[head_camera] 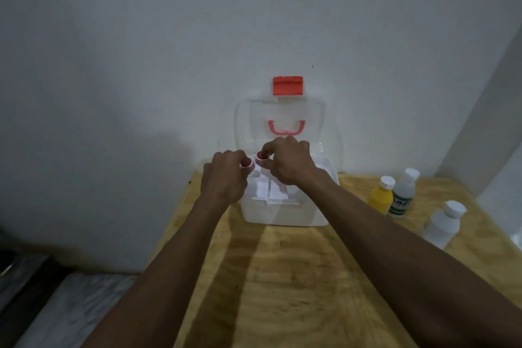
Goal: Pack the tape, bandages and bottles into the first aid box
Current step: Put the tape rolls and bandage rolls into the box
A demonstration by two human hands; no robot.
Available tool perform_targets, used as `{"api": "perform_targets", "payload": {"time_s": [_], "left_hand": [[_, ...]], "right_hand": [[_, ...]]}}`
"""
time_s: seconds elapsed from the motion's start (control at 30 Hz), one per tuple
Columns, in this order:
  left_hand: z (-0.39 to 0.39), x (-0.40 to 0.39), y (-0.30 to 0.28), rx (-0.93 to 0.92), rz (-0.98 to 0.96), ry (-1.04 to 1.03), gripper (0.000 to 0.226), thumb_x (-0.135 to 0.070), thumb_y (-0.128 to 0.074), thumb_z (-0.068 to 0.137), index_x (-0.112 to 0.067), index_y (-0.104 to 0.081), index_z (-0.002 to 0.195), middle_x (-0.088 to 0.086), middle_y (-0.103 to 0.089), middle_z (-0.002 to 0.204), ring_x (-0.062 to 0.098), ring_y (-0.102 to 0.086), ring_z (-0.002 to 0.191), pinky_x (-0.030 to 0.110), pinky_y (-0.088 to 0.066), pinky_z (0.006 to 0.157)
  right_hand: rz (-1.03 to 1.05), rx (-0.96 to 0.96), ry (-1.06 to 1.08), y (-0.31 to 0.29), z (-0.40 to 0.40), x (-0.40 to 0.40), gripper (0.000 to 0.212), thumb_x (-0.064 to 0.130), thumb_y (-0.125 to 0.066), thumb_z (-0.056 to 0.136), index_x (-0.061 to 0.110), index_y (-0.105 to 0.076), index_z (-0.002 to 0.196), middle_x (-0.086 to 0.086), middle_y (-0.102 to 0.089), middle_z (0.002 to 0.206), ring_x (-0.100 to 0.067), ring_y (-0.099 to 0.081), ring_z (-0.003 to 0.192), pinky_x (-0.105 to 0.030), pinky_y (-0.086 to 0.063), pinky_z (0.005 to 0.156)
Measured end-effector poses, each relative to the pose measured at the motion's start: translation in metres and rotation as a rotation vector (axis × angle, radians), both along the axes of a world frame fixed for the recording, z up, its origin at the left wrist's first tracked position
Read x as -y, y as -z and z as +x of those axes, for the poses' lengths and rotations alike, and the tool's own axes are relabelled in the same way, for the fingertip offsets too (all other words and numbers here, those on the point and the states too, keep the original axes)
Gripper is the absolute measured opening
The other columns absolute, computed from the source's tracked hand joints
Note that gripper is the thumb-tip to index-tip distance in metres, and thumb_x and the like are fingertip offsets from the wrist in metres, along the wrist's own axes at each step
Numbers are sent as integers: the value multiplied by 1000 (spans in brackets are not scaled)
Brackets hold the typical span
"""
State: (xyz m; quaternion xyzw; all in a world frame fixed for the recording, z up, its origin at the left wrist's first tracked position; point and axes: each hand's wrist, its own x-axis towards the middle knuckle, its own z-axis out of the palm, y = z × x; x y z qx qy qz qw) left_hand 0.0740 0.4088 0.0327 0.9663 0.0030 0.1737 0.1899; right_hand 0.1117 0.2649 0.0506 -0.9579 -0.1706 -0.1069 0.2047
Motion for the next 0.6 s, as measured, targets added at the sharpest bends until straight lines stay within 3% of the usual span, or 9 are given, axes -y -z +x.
{"api": "perform_targets", "payload": {"time_s": [0.2, 0.33, 0.47, 0.6], "left_hand": [[9, -2, 5, -29, -6, 13, 20, -27, -69, 90, -16, -76, 105, 12, -72, 103, 28, -65, 89, 46, -58, 75], [12, -2, 6, -43, -52, 17, 20, -23, -72, 87, -14, -77, 104, 10, -74, 102, 25, -66, 82, 37, -57, 71], [14, -4, 9, -69, -74, 28, 19, -22, -72, 86, -14, -78, 102, 9, -76, 102, 24, -68, 81, 36, -58, 75], [14, -3, 10, -73, -81, 21, 21, -21, -72, 87, -15, -76, 106, 8, -75, 107, 22, -68, 83, 28, -52, 70]], "right_hand": [[-75, -26, -5, 6, 9, -7, 24, 33, -64, 93, 20, -74, 111, -2, -74, 108, -23, -62, 101, -42, -35, 96], [-86, -44, 9, 13, 13, -9, 23, 34, -65, 92, 21, -75, 108, -1, -74, 106, -23, -62, 101, -44, -36, 99], [-100, -48, 21, 16, 15, -10, 21, 29, -67, 91, 21, -75, 109, -2, -74, 107, -23, -62, 102, -44, -36, 100], [-117, -55, 12, 14, 13, -8, 22, 26, -67, 91, 21, -74, 112, -1, -73, 111, -24, -61, 105, -44, -35, 100]]}}
